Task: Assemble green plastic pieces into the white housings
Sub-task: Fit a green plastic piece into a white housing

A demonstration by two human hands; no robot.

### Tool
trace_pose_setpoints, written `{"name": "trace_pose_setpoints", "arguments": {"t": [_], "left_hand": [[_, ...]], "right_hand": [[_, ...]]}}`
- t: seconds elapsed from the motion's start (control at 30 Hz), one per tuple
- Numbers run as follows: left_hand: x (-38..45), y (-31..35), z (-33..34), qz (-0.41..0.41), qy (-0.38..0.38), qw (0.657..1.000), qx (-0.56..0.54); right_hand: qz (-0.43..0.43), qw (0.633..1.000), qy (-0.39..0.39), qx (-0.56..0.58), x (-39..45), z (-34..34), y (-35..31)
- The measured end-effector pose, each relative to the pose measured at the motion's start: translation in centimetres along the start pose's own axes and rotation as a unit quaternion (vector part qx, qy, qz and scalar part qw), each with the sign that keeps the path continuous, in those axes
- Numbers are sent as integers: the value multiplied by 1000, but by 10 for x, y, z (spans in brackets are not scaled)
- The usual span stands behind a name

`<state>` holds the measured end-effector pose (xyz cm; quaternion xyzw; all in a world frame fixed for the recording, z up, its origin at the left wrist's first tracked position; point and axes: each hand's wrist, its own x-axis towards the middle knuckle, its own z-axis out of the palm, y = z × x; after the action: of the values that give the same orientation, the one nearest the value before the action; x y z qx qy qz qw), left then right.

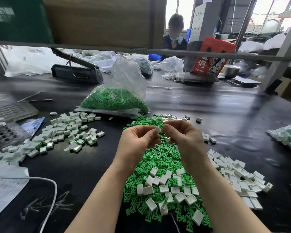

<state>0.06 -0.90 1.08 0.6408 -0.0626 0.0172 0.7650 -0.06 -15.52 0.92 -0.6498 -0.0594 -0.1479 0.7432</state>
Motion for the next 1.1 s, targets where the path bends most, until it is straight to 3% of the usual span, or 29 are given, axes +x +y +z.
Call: {"name": "trace_pose_setpoints", "arguments": {"t": [0.27,0.57,0.77,1.1], "left_hand": [[-2,2,-1,45,0,998,38],[1,-3,-8,93,-9,981,173],[0,-3,-9,99,-34,960,261],[1,2,-16,74,-87,937,329]], "right_hand": [[-18,999,-19,-32,1,-2,-3],[-19,987,-85,-136,-1,-7,-5],[-37,914,-181,-360,2,-11,0],[-13,904,-248,-349,1,-13,1]]}}
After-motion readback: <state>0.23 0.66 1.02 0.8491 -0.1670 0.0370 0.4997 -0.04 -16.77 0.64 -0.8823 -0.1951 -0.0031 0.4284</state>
